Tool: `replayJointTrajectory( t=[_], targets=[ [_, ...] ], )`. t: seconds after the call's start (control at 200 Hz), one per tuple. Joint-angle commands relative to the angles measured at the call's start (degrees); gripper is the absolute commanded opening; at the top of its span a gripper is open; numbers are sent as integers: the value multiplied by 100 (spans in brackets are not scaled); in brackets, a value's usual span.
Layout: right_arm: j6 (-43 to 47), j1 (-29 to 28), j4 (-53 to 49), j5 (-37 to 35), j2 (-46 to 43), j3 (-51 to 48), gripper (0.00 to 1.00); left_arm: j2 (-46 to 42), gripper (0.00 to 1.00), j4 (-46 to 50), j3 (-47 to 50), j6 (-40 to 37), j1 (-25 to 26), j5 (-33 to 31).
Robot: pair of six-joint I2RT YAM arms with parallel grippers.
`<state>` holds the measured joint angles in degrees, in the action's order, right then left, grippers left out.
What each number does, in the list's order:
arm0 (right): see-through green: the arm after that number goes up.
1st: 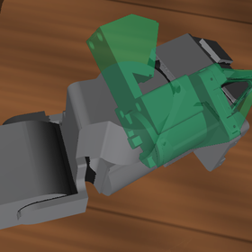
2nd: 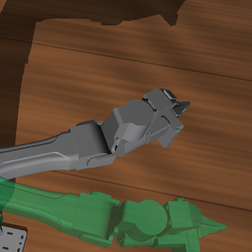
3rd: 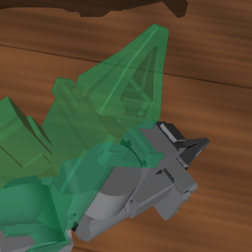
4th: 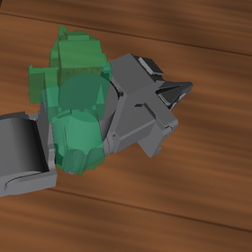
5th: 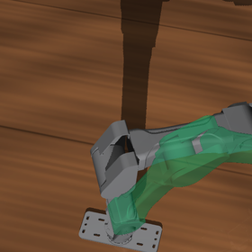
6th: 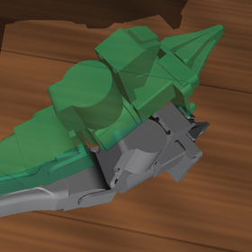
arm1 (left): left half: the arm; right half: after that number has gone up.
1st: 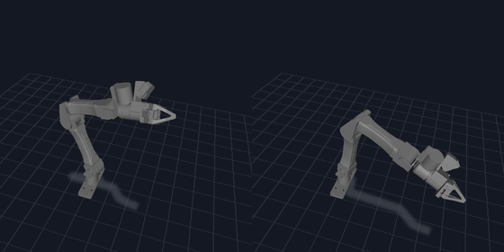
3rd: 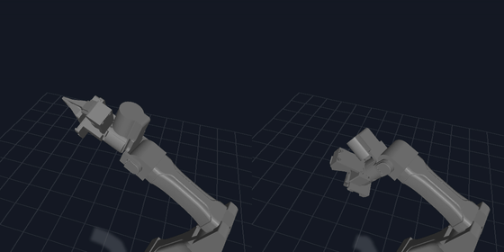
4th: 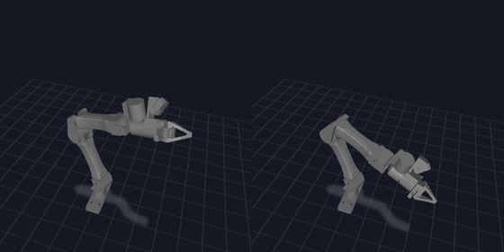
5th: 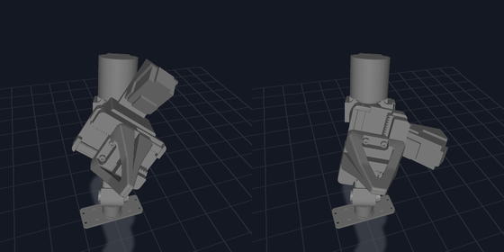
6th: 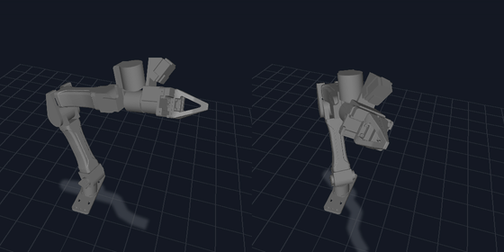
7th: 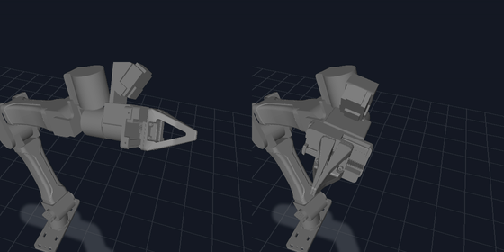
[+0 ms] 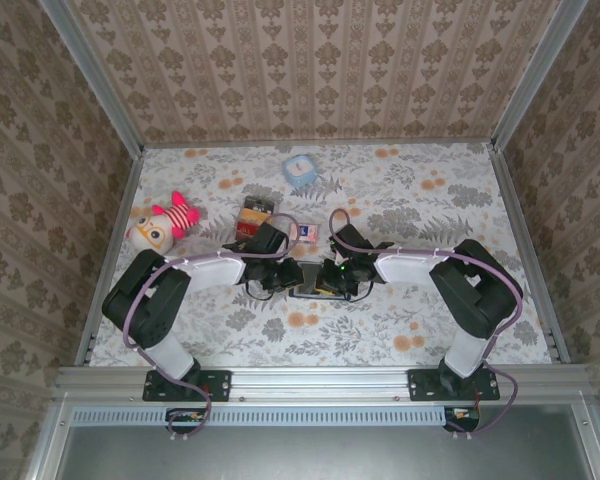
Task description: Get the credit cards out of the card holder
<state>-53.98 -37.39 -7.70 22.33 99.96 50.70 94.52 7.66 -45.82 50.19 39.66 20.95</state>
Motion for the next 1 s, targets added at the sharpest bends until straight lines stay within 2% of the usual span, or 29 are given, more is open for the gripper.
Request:
replayJointTrajectory(
  t=[0.0,0.54,0.73,0.99],
  targets=[
    [296,-32,-765,-439,-119,121,11,36,21,447,150,25,-40,-232],
    [437,55,-830,-483,-398,-140,8,-180,18,433,38,-162,-144,-42],
    [399,100,-656,-387,-356,-165,6,-320,18,-181,-79,-324,-228,374],
    [382,126,-520,-326,-274,-139,5,84,16,-117,-379,-446,-224,553]
  ],
)
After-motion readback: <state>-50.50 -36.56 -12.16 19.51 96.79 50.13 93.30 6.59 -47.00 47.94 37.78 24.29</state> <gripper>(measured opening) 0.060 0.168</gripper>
